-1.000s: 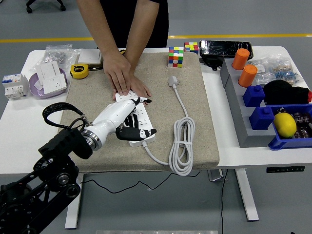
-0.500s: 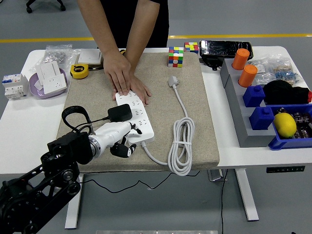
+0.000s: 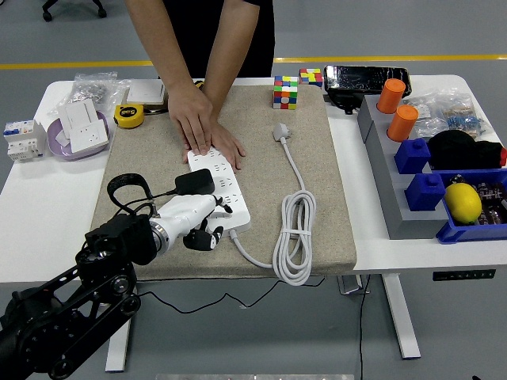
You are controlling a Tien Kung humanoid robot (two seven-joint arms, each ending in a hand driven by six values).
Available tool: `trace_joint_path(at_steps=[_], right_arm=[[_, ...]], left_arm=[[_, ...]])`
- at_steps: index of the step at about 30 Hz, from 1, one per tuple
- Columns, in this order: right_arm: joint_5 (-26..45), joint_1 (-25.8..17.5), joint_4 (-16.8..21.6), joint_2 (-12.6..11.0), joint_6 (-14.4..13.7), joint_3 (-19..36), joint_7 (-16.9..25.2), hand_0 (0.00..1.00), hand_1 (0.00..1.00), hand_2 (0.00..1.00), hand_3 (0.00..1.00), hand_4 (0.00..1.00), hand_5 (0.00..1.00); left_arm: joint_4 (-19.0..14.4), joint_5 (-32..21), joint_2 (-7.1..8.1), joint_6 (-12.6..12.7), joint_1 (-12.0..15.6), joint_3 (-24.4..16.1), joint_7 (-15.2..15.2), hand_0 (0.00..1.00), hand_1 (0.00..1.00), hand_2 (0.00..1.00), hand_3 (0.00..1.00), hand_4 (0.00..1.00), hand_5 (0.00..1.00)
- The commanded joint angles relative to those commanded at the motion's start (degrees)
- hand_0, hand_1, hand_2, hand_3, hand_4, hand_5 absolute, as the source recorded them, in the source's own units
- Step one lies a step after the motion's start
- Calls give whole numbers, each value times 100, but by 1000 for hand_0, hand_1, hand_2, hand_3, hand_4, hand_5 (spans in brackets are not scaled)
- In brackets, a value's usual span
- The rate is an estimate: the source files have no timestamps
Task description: Pick up the plug,place it near the board,insert it into the board,press the button
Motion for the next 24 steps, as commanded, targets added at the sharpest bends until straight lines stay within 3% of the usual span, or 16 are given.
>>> trace_joint_path(at_steps=[24], right_arm=[[-17, -5, 0, 8, 0, 28, 1, 829, 753, 747, 788, 998, 934]], left_arm=[[130, 86, -25, 50, -11, 48, -58, 150, 67, 151, 784, 418, 135]])
